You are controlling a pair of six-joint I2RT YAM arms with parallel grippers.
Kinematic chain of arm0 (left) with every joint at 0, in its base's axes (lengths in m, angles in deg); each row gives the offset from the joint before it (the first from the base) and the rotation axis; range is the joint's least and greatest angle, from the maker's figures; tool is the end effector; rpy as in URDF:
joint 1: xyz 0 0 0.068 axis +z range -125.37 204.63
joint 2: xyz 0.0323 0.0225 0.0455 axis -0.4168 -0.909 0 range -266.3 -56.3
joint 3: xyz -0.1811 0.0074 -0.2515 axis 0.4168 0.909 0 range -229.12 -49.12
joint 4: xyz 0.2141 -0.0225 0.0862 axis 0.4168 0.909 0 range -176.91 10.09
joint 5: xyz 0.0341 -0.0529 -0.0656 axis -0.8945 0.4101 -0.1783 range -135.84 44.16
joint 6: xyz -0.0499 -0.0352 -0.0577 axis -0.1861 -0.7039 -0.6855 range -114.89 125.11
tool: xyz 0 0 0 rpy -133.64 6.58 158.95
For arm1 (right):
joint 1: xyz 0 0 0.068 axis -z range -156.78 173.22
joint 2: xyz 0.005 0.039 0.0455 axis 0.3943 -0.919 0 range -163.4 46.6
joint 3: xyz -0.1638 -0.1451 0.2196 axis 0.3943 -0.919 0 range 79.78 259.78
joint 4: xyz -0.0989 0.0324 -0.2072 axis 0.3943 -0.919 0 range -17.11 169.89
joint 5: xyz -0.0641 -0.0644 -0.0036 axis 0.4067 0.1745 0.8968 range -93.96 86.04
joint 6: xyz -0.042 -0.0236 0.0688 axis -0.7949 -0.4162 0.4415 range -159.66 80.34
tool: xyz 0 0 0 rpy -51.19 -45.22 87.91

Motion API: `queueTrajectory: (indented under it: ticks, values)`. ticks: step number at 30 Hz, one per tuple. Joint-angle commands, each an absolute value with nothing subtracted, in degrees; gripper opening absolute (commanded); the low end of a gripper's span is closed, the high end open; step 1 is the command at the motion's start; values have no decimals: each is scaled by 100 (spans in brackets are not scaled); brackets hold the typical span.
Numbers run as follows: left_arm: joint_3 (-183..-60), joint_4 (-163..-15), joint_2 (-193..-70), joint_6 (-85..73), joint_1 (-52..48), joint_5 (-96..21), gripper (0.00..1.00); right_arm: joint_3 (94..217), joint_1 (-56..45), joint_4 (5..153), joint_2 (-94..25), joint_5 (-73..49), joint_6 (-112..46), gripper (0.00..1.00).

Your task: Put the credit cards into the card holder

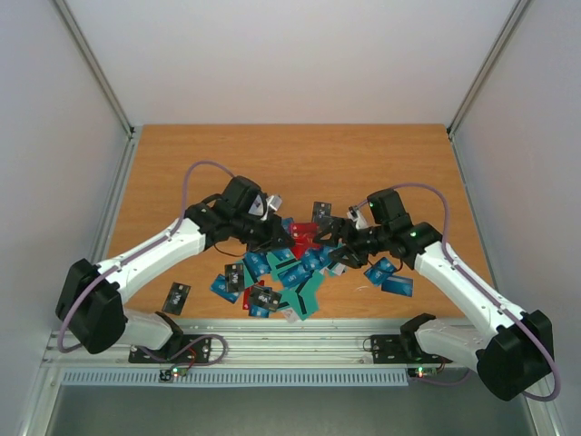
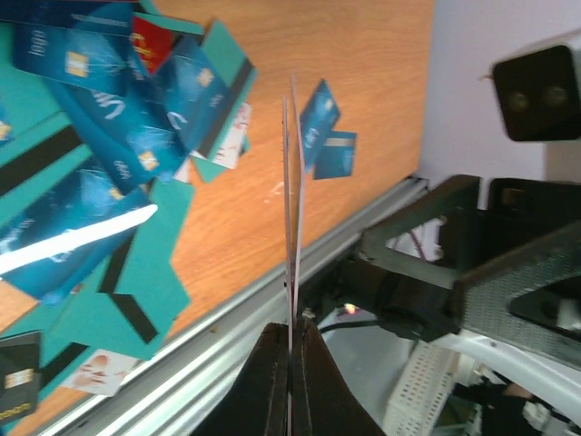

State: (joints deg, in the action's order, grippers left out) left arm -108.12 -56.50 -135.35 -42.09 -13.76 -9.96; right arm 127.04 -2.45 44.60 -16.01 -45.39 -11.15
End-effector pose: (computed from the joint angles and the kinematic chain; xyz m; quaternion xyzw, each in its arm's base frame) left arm 0.1837 -0.2005 0.2905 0.0351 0.9007 -0.4313 0.0391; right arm 0.1450 0.1237 0.2835 -0.0973 0.8834 0.4400 0.1288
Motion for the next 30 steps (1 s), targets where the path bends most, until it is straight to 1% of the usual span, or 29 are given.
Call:
queueTrajectory:
  ticks: [1, 9, 12, 15, 19, 24, 26, 30]
  values:
    - [-10783, -6510, -13385, -4772, -1404, -240, 0, 12555, -244, 5151, -1589, -4744, -768, 73]
    - [-10946, -6452, -13347, -4921, -1404, 106, 0, 12575, -239, 4991, -1829, -4501, -864, 72]
    - [-11028, -6248, -13339, -4834, -1395, 146, 0, 12613, -244, 5058, -1866, -4519, -875, 69]
    - [-11047, -6139, -13394, -4722, -1401, 256, 0, 12643, -243, 5037, -1891, -4476, -873, 60]
    - [-11036, -6014, -13408, -4651, -1403, 339, 0, 12802, -244, 4829, -2006, -4404, -945, 42]
    - [-11049, -5529, -13452, -4346, -1403, 339, 0, 12939, -244, 4593, -2094, -4325, -1009, 24]
    - [-11024, -5331, -13457, -4229, -1397, 275, 0, 12915, -244, 4571, -2106, -4325, -989, 18]
    - [-10959, -5008, -13436, -4023, -1399, 57, 0, 12846, -231, 4468, -2084, -4269, -1007, 12]
